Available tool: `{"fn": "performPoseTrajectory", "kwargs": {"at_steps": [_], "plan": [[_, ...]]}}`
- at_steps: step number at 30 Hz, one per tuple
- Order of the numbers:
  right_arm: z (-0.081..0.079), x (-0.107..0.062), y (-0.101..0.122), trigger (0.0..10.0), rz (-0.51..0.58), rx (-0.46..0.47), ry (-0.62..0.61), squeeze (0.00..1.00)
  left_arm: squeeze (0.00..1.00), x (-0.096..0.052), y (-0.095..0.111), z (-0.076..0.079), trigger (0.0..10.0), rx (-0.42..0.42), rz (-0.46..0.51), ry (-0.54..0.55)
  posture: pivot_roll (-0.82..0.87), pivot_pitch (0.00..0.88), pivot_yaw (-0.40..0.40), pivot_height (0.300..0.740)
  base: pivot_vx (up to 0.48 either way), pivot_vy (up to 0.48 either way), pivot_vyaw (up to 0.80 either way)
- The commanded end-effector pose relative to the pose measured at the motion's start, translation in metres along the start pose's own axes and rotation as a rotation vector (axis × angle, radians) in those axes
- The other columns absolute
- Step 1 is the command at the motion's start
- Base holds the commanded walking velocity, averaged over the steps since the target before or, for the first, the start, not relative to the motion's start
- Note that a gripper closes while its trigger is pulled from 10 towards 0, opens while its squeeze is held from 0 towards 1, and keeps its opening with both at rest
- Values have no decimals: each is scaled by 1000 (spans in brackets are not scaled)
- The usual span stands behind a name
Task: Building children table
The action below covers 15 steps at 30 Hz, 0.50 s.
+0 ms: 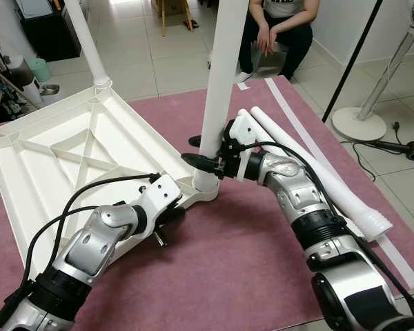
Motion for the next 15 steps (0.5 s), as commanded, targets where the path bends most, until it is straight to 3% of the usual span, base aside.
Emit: {"fn": "performPoseTrajectory", "kwargs": {"at_steps": [1,7,11,15], "plan": [[-9,-1,-37,10000,-161,88,46,0,0,-10,7,-16,10000,48,4,103,63,2,117,740,0,0,0],[-2,2,-38,10000,-183,114,21,0,0,-11,6,-15,10000,49,2,102,62,1,116,740,0,0,0],[12,9,-33,10000,-211,151,-94,0,0,-10,6,-15,10000,49,4,102,60,0,113,740,0,0,0],[16,14,-26,10000,-221,174,-108,0,0,-9,7,-14,10000,50,6,100,54,0,113,740,0,0,0]]}}
Point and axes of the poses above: a point about 5 cm out from each wrist's last joint towards the gripper, its own x axis pointing out of the wrist towards the gripper, its own y axis along the axis of the wrist's last joint, z = x × y, the point moved 1 cm from there along x, pointing out of the wrist towards the gripper, and after that the axes turned 8 degrees about x, right-handed, at the moved point
